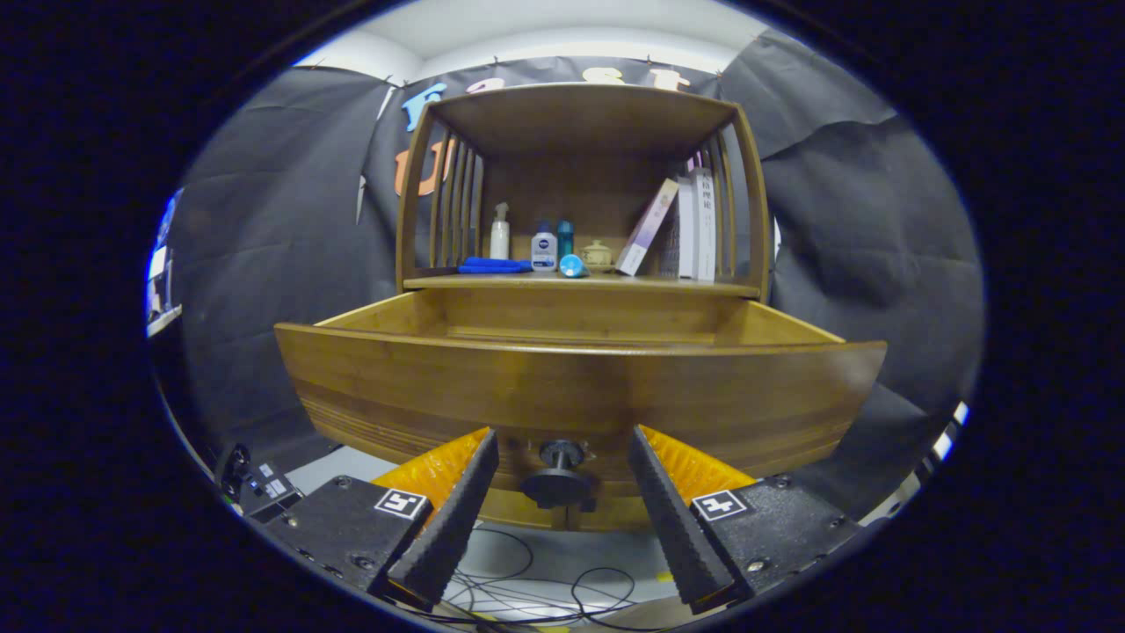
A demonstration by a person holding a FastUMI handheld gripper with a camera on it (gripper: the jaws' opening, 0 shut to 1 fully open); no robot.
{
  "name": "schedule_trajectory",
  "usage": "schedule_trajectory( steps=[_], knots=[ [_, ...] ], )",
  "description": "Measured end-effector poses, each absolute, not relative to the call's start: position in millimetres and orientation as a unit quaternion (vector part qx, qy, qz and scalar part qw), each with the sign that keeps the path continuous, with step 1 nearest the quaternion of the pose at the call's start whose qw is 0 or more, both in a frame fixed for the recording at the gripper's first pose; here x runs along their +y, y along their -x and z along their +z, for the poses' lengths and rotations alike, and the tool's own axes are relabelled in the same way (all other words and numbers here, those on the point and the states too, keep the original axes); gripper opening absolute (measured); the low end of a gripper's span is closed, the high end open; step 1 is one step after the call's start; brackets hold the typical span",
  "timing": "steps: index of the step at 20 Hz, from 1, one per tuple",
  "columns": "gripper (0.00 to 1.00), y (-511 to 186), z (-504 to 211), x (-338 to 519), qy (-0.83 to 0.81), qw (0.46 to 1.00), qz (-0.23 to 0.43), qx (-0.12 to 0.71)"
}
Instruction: Pull open the drawer, take out the items inside it, and place them on the countertop above the cabinet.
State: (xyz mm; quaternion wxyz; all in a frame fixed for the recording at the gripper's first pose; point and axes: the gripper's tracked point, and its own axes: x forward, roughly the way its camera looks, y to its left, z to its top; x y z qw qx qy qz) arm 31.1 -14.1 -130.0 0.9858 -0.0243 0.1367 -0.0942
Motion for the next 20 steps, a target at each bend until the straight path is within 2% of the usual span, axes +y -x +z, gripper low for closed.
schedule_trajectory(
  steps=[7, 10, 20],
  knots=[
    [0.94, -42.9, -136.4, -17.7, 0.038, 0.983, -0.135, 0.119],
    [0.96, -50.9, -137.8, -21.2, 0.044, 0.983, -0.127, 0.121],
    [0.96, -87.1, -133.4, -25.4, 0.047, 0.982, -0.129, 0.129]
  ],
)
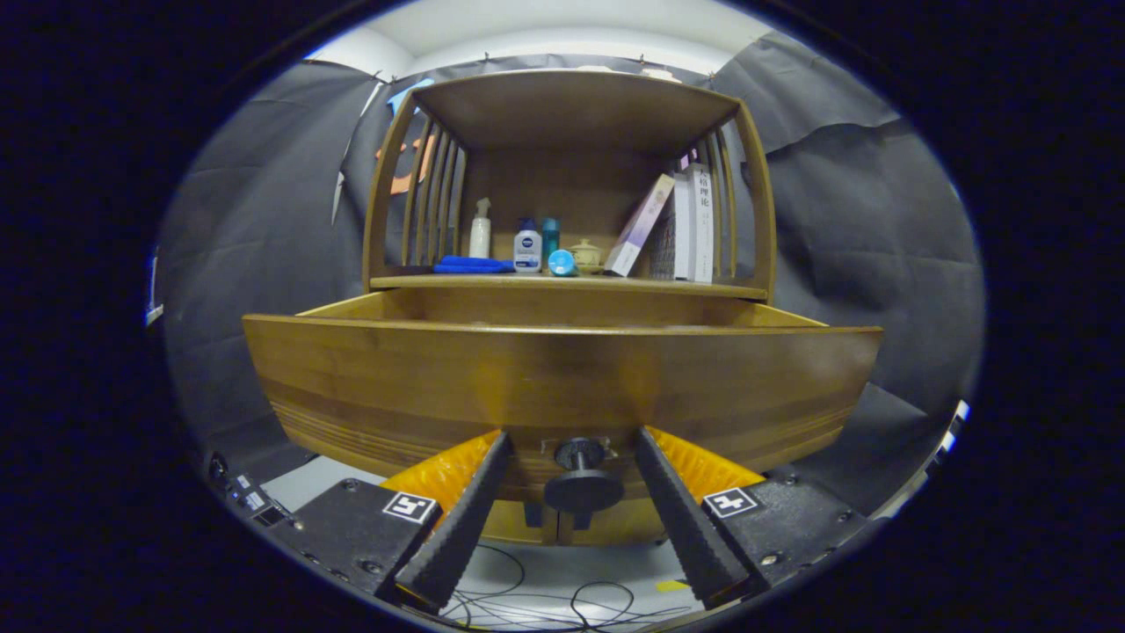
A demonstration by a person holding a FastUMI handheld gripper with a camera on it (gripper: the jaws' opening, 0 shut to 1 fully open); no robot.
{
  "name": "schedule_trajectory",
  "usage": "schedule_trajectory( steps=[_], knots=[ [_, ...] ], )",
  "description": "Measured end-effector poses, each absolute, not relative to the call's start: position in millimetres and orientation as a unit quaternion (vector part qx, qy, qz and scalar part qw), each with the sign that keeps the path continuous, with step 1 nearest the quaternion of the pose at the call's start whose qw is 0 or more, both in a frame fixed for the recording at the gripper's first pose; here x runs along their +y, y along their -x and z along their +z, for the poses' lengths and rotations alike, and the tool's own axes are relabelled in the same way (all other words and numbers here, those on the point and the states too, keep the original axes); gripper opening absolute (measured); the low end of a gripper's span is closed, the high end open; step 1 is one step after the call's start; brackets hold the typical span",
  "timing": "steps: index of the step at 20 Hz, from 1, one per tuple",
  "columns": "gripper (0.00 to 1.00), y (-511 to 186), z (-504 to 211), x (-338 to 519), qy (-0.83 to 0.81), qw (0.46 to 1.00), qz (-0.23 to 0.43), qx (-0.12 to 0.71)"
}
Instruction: Pull open the drawer, take out the items inside it, and place them on the countertop above the cabinet.
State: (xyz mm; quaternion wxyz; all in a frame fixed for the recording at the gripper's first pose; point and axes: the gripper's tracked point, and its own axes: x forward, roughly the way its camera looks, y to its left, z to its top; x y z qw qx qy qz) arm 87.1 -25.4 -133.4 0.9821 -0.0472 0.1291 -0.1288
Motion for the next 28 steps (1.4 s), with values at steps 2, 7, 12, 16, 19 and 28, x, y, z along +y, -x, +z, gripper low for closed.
schedule_trajectory(
  steps=[2, 7, 12, 16, 19, 28],
  knots=[
    [0.96, -102.7, -132.3, -28.6, 0.057, 0.980, -0.131, 0.137],
    [0.96, -142.1, -130.6, -36.5, 0.062, 0.978, -0.129, 0.149],
    [0.96, -179.3, -128.5, -43.0, 0.061, 0.977, -0.134, 0.157],
    [0.96, -201.9, -129.7, -50.2, 0.085, 0.974, -0.141, 0.156],
    [0.97, -215.8, -130.1, -53.0, 0.089, 0.974, -0.142, 0.152],
    [0.96, -254.0, -130.5, -62.1, 0.098, 0.972, -0.147, 0.156]
  ],
)
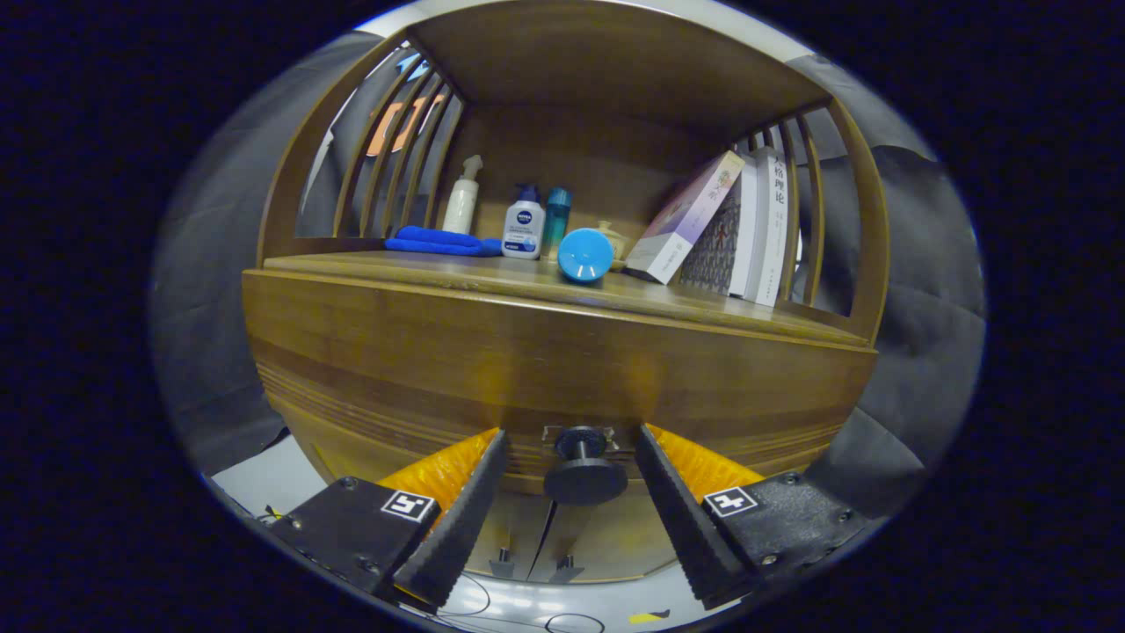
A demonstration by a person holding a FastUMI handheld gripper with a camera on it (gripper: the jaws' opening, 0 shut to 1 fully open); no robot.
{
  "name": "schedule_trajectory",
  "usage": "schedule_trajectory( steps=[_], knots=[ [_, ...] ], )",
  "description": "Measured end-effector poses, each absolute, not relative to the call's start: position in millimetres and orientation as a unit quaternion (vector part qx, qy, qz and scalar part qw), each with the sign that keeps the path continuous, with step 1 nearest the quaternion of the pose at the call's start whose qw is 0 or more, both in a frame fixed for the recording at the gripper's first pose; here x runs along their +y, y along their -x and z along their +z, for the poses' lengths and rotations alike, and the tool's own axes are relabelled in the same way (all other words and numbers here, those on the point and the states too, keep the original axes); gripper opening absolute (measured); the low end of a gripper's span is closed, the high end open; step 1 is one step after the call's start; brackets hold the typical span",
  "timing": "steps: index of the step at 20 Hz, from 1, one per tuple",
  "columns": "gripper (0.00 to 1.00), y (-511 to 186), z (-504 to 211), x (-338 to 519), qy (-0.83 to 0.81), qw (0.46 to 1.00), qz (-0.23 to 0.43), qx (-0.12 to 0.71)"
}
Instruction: Pull open the drawer, take out the items inside it, and place them on the countertop above the cabinet.
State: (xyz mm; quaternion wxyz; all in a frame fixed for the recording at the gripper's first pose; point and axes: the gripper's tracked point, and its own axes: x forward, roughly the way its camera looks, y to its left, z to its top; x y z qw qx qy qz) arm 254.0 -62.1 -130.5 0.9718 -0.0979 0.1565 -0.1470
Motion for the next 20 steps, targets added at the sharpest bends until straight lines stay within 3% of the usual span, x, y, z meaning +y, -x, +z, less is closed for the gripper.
schedule_trajectory(
  steps=[9, 20],
  knots=[
    [1.00, -233.1, -116.8, -49.8, 0.096, 0.973, -0.127, 0.168],
    [1.00, -118.6, -47.9, -15.1, 0.050, 0.989, -0.096, 0.100]
  ],
)
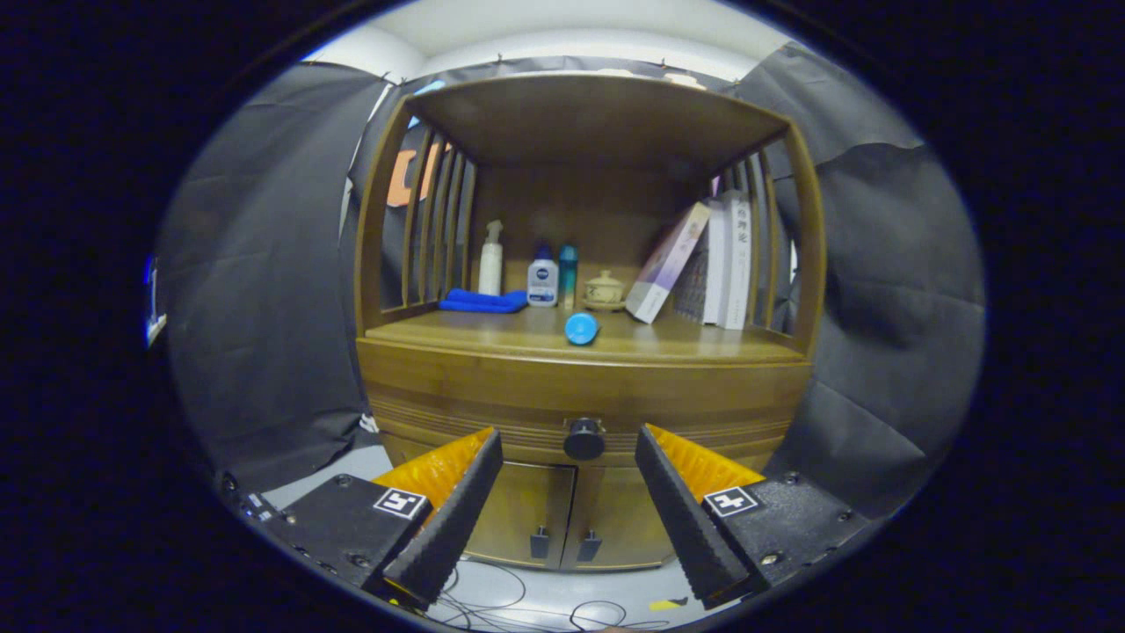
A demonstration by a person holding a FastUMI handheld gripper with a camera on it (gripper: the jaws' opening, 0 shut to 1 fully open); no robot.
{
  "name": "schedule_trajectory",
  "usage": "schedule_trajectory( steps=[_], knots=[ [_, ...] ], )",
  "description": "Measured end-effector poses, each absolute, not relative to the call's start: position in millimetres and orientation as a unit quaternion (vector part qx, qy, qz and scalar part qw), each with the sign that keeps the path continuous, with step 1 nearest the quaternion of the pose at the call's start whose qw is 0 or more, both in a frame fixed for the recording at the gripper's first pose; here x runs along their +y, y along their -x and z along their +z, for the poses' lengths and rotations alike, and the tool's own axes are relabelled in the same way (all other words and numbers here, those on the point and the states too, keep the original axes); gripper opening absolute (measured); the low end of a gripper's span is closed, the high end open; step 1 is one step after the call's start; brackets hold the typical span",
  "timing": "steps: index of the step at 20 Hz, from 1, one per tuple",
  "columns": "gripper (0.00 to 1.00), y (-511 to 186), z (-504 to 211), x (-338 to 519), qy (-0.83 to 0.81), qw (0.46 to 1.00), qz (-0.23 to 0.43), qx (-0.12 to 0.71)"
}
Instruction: Pull open the drawer, take out the items inside it, and place them on the countertop above the cabinet.
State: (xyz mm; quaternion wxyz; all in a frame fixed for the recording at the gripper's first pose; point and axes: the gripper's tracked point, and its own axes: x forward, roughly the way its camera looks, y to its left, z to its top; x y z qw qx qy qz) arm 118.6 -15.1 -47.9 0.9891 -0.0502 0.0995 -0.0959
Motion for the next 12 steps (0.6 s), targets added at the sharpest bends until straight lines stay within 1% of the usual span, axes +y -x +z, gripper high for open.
schedule_trajectory(
  steps=[4, 7, 12],
  knots=[
    [1.00, -75.6, -9.3, -17.3, 0.049, 0.992, -0.099, 0.060],
    [1.00, -42.1, 10.8, -22.3, 0.037, 0.991, -0.117, 0.043],
    [0.99, -3.3, 22.1, -10.9, 0.036, 0.994, -0.106, 0.012]
  ],
)
